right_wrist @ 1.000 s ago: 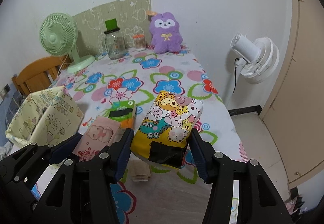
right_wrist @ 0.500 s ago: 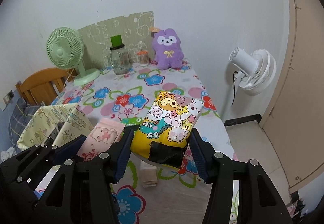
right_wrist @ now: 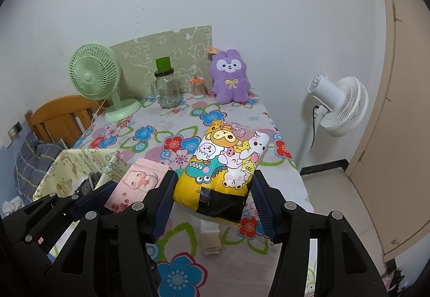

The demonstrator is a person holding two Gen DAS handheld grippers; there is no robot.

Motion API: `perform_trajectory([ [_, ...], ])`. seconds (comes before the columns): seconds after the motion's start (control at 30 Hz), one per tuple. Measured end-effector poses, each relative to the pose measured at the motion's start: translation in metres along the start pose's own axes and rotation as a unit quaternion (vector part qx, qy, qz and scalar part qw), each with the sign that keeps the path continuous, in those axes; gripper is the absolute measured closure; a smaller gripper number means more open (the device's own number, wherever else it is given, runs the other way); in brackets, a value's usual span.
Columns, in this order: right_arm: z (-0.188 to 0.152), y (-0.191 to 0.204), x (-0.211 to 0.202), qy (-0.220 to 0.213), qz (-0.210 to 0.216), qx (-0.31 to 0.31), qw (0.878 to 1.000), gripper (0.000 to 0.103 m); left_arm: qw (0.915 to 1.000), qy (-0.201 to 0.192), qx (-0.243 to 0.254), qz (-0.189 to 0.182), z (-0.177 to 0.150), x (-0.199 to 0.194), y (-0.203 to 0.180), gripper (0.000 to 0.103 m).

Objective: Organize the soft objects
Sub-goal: 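Lift both packs and carry them over the fabric box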

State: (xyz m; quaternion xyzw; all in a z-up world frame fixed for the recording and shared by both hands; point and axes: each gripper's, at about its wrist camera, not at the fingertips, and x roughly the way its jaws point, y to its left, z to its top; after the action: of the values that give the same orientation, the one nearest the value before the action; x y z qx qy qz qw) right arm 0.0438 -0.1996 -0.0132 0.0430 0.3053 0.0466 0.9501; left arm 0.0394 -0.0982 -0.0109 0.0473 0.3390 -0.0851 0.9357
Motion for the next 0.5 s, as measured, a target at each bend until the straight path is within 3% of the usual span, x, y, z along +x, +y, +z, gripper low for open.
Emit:
perform_trajectory([
  [0.5,0.013,0.036,0.001,-0.006,0.011,-0.014,1.0,0.045,0.9998,-0.015,-0.009,0.007,0.006,-0.009,0.034,0.062],
])
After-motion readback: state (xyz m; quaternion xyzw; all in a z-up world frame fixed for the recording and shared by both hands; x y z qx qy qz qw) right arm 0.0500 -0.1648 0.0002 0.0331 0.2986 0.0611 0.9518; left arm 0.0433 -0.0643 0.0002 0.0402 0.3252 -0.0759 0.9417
